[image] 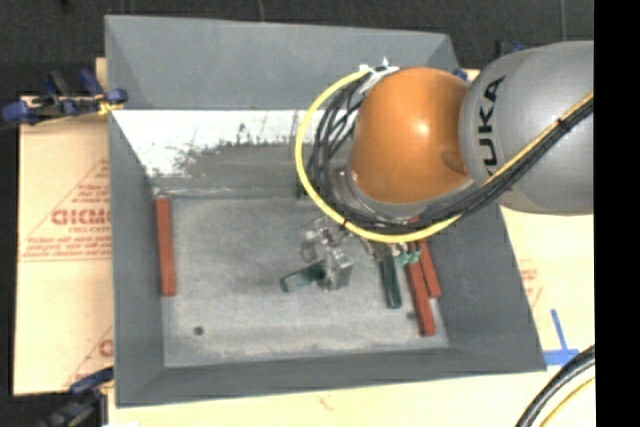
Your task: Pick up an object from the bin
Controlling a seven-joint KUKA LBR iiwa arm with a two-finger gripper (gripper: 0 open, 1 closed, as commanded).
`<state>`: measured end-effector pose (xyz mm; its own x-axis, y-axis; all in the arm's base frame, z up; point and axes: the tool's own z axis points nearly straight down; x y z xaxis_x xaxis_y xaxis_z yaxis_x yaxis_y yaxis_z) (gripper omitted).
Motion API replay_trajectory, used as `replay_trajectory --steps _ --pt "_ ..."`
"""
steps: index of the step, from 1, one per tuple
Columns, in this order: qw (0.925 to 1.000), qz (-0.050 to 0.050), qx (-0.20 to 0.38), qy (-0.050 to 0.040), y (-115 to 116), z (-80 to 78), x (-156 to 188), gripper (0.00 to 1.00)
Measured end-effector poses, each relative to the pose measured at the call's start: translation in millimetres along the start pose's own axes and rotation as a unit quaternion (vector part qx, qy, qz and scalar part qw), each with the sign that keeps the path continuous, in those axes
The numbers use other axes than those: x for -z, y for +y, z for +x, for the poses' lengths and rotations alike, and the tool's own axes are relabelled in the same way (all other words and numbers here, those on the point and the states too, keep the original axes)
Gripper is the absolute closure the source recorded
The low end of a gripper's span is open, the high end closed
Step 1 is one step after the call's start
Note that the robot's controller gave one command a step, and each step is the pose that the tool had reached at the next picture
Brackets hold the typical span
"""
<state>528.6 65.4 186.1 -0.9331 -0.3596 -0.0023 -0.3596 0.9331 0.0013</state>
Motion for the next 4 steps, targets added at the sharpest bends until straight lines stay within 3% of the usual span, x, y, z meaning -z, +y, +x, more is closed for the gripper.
replay_trajectory --steps 1,2,4 --pt "1.0000 0.000 0.000 0.0000 0.0 0.0 0.0 1.00" --pt "0.9977 0.001 -0.068 0.0003 -15.5 33.6 -5.0 1.00" --pt "0.9977 0.000 -0.068 0.0002 -15.1 33.5 -5.0 1.00"
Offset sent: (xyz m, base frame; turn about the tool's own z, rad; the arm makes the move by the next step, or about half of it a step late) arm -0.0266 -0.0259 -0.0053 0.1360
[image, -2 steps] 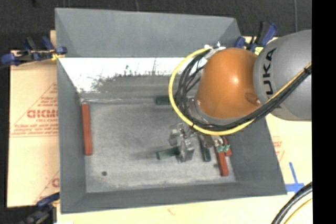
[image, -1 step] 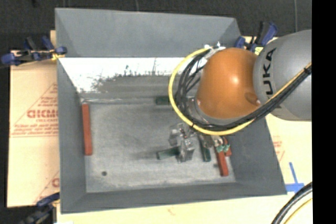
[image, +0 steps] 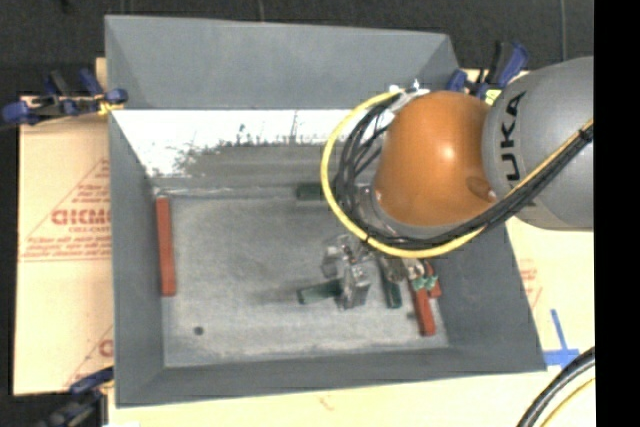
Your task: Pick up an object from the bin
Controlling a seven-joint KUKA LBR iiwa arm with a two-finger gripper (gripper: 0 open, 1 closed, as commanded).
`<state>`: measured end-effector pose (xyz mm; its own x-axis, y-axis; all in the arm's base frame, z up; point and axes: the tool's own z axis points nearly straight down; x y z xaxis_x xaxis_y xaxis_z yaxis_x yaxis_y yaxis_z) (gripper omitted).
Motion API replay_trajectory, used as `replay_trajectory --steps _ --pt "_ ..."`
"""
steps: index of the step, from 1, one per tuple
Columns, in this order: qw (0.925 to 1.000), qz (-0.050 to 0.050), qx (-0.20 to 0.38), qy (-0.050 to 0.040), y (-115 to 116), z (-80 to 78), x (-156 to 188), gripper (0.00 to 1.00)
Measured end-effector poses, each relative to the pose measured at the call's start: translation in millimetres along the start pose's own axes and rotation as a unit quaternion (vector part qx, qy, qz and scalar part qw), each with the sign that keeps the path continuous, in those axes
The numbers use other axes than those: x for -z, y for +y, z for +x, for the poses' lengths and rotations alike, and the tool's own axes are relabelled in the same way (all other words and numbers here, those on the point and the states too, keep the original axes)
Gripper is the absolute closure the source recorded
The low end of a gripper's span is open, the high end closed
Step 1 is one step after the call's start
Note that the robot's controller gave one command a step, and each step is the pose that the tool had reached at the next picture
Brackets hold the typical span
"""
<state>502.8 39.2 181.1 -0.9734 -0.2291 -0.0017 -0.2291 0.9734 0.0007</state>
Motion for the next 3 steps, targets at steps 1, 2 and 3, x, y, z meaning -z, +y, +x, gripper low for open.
replay_trajectory --steps 1,2,3 --pt "1.0000 0.000 0.000 0.0000 0.2 0.0 0.0 1.00" --pt "1.0000 0.000 0.000 0.0000 0.3 0.0 0.0 1.00" --pt "1.0000 0.000 0.000 0.0000 0.4 -0.1 0.0 1.00"
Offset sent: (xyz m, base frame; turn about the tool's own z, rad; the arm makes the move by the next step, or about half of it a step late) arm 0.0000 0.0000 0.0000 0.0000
